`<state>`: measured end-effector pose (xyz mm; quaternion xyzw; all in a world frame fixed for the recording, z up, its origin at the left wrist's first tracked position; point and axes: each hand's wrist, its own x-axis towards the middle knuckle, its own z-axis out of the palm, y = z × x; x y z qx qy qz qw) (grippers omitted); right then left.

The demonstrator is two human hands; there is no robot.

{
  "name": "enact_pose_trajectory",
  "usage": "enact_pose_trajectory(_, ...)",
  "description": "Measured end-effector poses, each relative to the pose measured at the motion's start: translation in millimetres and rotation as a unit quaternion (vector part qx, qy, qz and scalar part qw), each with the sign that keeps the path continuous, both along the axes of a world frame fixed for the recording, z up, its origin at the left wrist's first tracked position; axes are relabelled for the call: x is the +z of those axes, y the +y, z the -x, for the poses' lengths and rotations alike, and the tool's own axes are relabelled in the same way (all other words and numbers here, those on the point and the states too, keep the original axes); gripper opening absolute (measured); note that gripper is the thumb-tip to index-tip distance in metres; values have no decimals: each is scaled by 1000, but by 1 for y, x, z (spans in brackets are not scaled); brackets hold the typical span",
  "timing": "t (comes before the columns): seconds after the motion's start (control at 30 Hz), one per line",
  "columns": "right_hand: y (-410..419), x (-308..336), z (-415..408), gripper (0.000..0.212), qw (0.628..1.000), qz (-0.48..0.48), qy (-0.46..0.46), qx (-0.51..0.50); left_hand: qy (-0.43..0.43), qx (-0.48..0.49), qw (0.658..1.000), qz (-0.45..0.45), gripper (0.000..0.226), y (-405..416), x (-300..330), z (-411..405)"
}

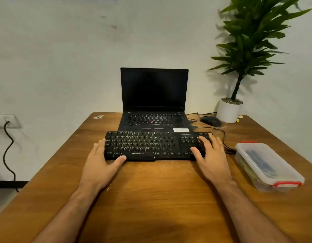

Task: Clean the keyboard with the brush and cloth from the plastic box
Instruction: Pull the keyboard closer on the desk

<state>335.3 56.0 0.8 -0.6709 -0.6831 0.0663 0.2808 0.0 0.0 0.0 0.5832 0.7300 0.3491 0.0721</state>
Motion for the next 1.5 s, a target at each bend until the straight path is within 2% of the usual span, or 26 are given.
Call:
enact_pose_trajectory(0.07,3,0,-6,63,1000,-3,-8,-19,-51,11,999,-1,116,10,3,2)
enact_pose_trajectory(0.13,6,-2,-9,60,999,-5,26,-28,-87,8,996,17,130,15,6,5)
enact_pose_trajectory(0.27,14,-7,-8,58,997,-16,67,-41,-127,0,992,21,142,25,4,10)
enact_pose_trajectory(0.47,18,-9,-9,55,992,-10,115,-57,-133,-15,989,59,151,38,1,18)
enact_pose_trajectory(0.63,12,-7,-9,51,992,-15,125,-27,-92,-19,992,81,164,27,3,16)
enact_pose_trajectory(1.07,-42,-5,-9,45,988,-16,154,8,-84,26,992,89,162,-45,6,21)
enact_pose_trajectory(1.23,-67,-7,-9,42,986,-33,160,-42,-74,14,993,86,157,-69,8,23)
enact_pose_trajectory(1.4,-75,-10,-15,33,978,-69,174,-92,-83,18,994,66,146,-86,6,24)
enact_pose_trajectory(1.5,-75,-10,-16,33,975,-70,187,-95,-113,37,992,40,131,-92,6,23)
